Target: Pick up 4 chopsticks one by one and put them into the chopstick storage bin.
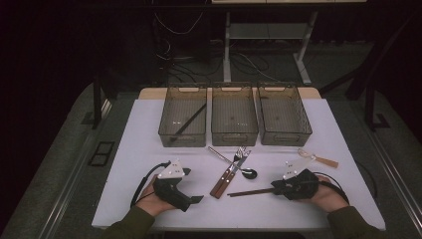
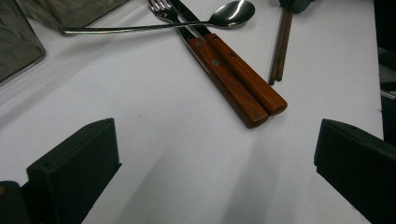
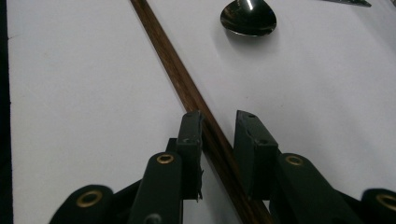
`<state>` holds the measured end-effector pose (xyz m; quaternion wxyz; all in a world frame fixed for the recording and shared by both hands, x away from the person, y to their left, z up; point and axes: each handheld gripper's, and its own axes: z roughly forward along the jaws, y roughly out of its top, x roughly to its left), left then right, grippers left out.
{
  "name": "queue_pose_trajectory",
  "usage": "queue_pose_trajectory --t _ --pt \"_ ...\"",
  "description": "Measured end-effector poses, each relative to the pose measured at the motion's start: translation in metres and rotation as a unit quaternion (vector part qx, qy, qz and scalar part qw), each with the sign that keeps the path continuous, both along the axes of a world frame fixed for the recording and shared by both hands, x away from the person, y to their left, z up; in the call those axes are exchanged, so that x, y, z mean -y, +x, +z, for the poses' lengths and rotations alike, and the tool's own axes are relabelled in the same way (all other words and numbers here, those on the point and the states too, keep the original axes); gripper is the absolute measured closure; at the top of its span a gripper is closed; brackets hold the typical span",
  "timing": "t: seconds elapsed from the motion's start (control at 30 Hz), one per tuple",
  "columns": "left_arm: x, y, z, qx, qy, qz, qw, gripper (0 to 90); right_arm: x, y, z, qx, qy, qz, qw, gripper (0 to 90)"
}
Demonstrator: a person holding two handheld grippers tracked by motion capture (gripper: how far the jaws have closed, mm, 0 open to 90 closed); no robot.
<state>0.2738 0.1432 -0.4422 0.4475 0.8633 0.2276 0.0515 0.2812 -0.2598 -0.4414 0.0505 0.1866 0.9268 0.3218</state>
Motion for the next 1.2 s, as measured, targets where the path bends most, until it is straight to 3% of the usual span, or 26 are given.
queue_pose_trajectory --t 0.3,0.6,0.67,0.83,1.2 --pt "0.0 0.0 0.0 0.0 0.0 0.0 1.0 0.0 0.0 -0.008 0.002 -0.01 -0.006 0.006 0.9999 75.9" --pt "0.0 0.0 0.0 0.0 0.0 0.0 1.0 0.0 -0.001 -0.024 0.005 0.002 -0.013 0.008 0.9999 79.8" --pt "0.0 0.0 0.0 0.0 0.001 0.0 1.0 0.0 0.001 -0.025 0.008 -0.009 0.005 0.011 0.9999 85.7" --pt "0.0 0.0 0.0 0.0 0.0 -0.001 1.0 0.0 0.002 -0.022 0.005 0.009 -0.005 0.005 0.9999 85.5" --pt "0.0 0.0 0.0 0.0 0.001 -0.001 1.0 0.0 0.005 -0.018 0.005 -0.006 0.005 0.005 1.0 85.6"
